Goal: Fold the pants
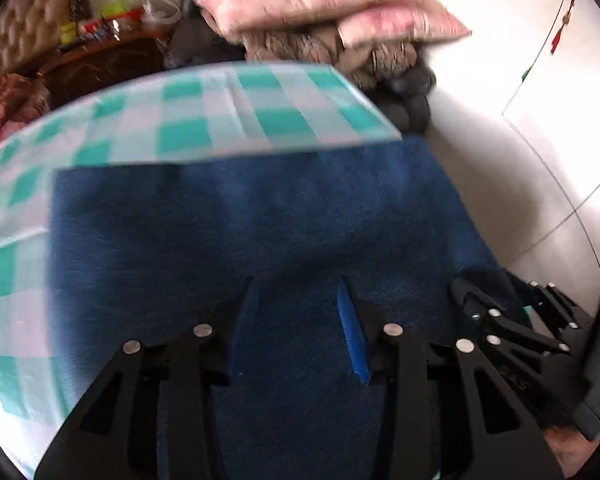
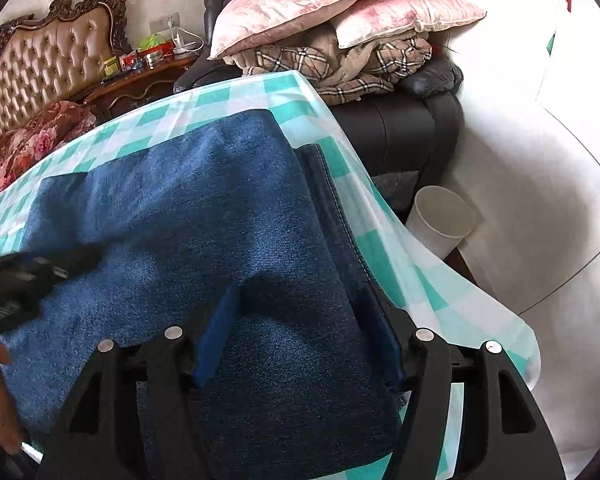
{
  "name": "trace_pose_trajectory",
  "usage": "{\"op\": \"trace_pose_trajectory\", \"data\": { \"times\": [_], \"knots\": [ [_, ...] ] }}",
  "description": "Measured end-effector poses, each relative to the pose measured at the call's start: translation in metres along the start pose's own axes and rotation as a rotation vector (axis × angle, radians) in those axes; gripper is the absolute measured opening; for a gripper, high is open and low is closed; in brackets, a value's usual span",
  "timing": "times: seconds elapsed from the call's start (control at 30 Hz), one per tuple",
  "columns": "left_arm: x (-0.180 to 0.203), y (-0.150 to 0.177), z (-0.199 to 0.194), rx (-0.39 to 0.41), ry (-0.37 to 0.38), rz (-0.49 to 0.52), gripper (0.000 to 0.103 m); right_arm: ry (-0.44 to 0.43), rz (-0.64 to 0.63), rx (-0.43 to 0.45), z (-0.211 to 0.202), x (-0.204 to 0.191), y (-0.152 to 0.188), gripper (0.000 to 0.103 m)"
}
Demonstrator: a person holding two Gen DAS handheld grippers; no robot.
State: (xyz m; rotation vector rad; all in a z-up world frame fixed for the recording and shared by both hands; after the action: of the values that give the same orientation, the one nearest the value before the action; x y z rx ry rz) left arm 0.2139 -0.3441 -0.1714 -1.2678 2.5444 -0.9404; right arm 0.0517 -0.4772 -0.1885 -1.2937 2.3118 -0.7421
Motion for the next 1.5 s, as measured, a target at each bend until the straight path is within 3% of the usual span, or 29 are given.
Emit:
{"op": "trace_pose_trajectory", "data": {
  "times": [0.13, 0.27, 0.5, 0.83, 1.03, 1.2, 1.5],
  "knots": [
    [-0.026, 0.012, -0.039, 0.043, -0.078, -0.051, 0.041, 0.009, 0.003, -0.001, 0.001, 0.001, 0.000, 0.063],
    [-0.044, 0.038, -0.061, 0.028, -0.150, -0.076, 0.041, 0.021, -0.002, 0.005, 0.000, 0.000, 0.000, 0.064],
    [-0.057, 0.077, -0.060, -0.036, -0.228, -0.034, 0.042, 0.023, 0.007, -0.002, 0.001, 0.002, -0.001, 0.067],
    [-0.082, 0.085, -0.077, -0.033, -0.297, -0.079, 0.047, 0.050, 0.007, -0.008, -0.003, 0.002, -0.001, 0.068],
    [-0.072, 0.084, -0.093, 0.007, -0.251, -0.079, 0.052, 0.099, 0.010, 0.038, -0.039, 0.001, 0.005, 0.069],
    [-0.053, 0.075, -0.108, 0.045, -0.177, -0.079, 0.054, 0.160, 0.015, -0.038, -0.039, 0.013, 0.027, 0.069],
    [-0.014, 0.065, -0.134, 0.096, -0.051, -0.020, 0.083, 0.150, 0.064, 0.020, -0.098, 0.019, 0.033, 0.073]
  ]
}}
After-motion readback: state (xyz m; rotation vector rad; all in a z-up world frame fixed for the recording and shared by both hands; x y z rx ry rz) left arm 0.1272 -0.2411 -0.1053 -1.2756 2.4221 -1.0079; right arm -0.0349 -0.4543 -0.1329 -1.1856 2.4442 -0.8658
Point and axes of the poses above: each gripper's, at about its wrist camera, not at the fingertips, and z roughly the way its jaws point, x to its right, y to its underside, the point moved 7 cm from there along z, roughly the way its jaws point, and after that the axes turned 6 degrees about z, right-handed, at the moved point
